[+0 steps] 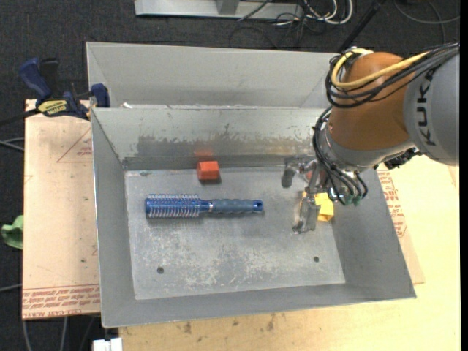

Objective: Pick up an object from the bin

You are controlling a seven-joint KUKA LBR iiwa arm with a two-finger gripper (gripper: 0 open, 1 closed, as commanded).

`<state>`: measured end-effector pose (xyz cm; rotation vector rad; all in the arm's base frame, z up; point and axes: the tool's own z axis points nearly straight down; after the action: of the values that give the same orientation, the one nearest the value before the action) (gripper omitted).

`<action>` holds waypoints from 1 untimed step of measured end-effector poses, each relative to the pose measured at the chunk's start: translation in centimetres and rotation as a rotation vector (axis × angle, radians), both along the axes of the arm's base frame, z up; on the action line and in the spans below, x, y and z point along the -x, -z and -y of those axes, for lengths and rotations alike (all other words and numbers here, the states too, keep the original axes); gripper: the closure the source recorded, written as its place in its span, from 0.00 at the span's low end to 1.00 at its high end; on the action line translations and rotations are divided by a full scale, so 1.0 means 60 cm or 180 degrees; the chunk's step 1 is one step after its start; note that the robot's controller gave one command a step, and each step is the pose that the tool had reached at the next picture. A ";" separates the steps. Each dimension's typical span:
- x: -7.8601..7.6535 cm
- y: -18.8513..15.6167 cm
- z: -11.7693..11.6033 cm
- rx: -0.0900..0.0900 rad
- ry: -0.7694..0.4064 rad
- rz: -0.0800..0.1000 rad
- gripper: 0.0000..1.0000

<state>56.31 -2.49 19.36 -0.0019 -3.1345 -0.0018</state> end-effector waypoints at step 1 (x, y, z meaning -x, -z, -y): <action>-0.045 0.196 -0.087 -0.0006 -0.0298 0.0004 0.00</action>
Offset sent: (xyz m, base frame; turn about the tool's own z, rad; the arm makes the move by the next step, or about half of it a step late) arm 0.0284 0.0496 -0.1127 -0.0894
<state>58.99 2.76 7.60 0.1449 -3.1323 -0.0041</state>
